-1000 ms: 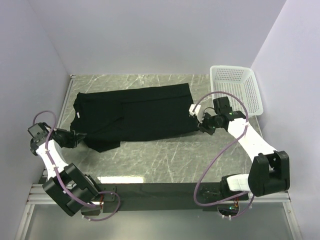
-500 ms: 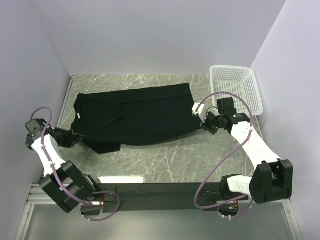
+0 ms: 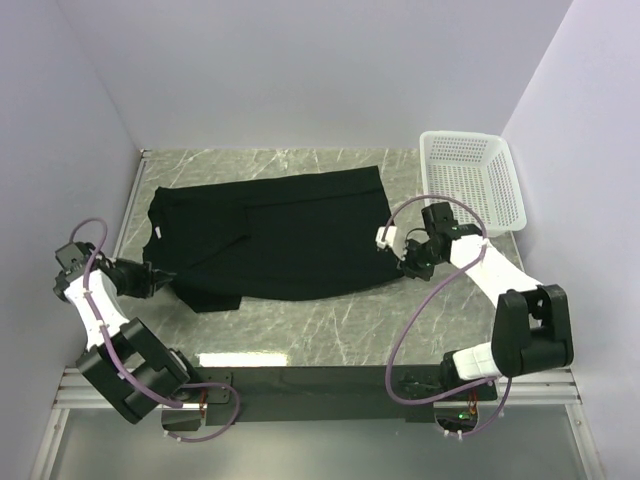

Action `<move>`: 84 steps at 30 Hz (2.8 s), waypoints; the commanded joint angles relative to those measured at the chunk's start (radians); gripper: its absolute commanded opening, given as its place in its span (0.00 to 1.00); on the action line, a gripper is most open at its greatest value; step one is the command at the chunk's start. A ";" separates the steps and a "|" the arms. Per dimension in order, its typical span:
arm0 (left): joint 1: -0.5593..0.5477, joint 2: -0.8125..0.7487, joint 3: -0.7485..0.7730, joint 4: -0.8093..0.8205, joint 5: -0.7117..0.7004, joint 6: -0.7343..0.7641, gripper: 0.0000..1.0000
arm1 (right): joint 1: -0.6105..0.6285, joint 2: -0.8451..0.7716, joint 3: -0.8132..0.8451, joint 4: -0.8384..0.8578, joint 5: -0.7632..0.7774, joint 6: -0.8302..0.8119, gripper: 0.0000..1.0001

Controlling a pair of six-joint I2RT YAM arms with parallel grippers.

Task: Fold and stack the t-shirts
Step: Fold the tshirt

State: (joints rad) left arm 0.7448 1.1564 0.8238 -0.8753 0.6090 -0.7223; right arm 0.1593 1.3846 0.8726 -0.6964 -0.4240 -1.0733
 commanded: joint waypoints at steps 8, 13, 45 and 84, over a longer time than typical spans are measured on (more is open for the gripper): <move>0.022 0.031 0.012 0.030 0.092 -0.049 0.01 | 0.037 0.065 0.083 -0.040 0.004 -0.042 0.00; 0.027 0.080 0.052 0.056 0.066 -0.077 0.01 | 0.036 0.126 0.173 -0.005 -0.010 0.062 0.00; -0.068 0.661 0.313 0.257 0.115 -0.068 0.01 | 0.011 0.562 0.634 -0.009 0.037 0.213 0.00; -0.119 0.798 0.512 0.274 0.067 -0.086 0.01 | 0.013 0.646 0.715 0.054 0.100 0.314 0.00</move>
State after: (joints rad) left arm 0.6247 1.9461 1.2835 -0.6479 0.6739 -0.8093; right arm 0.1780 2.0087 1.5356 -0.6746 -0.3370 -0.7776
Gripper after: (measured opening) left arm 0.015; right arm 0.009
